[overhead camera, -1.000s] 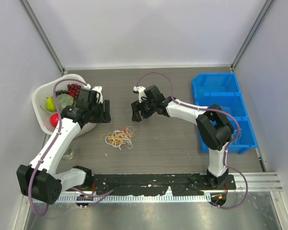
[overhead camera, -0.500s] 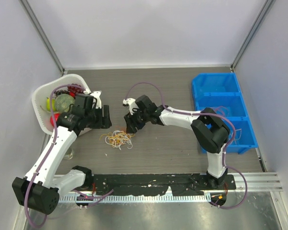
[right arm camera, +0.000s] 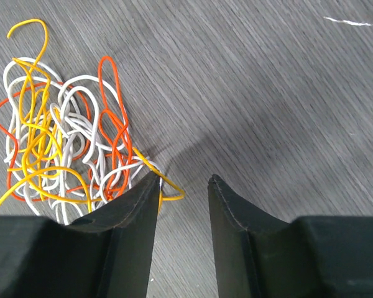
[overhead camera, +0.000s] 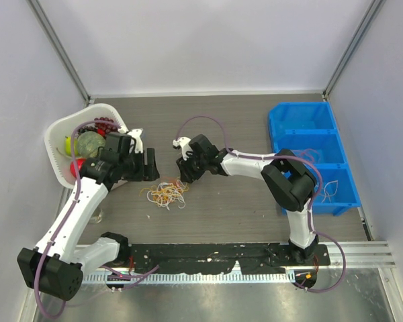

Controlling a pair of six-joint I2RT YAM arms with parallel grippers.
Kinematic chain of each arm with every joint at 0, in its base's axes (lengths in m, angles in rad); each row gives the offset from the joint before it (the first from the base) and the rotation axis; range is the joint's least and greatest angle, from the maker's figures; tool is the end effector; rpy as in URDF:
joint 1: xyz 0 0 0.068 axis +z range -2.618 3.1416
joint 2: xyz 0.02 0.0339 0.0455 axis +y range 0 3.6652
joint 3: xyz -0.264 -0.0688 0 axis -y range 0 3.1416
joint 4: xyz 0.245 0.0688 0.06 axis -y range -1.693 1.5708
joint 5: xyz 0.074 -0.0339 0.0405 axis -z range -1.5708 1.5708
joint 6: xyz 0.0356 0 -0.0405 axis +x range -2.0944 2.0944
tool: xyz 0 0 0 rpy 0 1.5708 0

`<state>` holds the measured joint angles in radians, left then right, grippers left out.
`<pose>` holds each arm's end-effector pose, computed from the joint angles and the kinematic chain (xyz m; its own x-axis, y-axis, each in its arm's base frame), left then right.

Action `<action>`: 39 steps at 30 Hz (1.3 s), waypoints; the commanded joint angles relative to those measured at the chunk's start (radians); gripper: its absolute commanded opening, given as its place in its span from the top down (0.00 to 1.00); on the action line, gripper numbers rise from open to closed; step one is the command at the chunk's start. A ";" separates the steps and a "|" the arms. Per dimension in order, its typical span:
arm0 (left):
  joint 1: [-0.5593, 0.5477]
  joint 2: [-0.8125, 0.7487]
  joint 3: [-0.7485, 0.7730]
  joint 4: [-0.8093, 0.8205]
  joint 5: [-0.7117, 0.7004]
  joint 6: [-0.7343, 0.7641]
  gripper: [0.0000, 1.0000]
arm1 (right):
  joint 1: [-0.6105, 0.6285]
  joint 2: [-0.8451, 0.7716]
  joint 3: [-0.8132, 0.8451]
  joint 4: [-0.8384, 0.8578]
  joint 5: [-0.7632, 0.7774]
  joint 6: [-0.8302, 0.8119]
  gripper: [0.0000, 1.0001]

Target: Untangle the cables

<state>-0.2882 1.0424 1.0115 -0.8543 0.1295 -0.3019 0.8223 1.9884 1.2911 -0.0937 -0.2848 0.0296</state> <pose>0.1932 -0.0621 0.3093 -0.8157 -0.0657 -0.5748 0.1233 0.9510 -0.2837 0.2849 0.3215 0.1666 -0.5085 -0.5057 -0.6969 -0.8230 0.5236 0.2205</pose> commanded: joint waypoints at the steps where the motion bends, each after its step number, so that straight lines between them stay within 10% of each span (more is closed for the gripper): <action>1: -0.005 -0.021 -0.022 0.041 0.056 -0.026 0.25 | 0.009 0.012 -0.004 0.087 -0.034 0.023 0.59; 7: -0.023 -0.006 -0.036 0.083 0.059 -0.051 0.16 | 0.015 -0.003 -0.003 0.123 0.021 0.050 0.99; 25: -0.075 0.312 0.007 0.280 -0.016 -0.178 0.00 | -0.008 -0.447 -0.168 0.063 0.136 -0.077 1.00; 32: -0.169 0.395 0.012 0.425 0.088 -0.111 0.00 | -0.028 -0.421 -0.164 0.057 0.038 -0.082 0.99; 39: -0.190 0.493 0.000 0.391 -0.109 -0.097 0.10 | -0.026 -0.470 -0.156 0.054 0.038 -0.056 0.99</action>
<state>-0.4873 1.5112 1.0058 -0.5068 0.1280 -0.4255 0.7963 1.5776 1.1095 -0.0570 -0.2344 -0.0315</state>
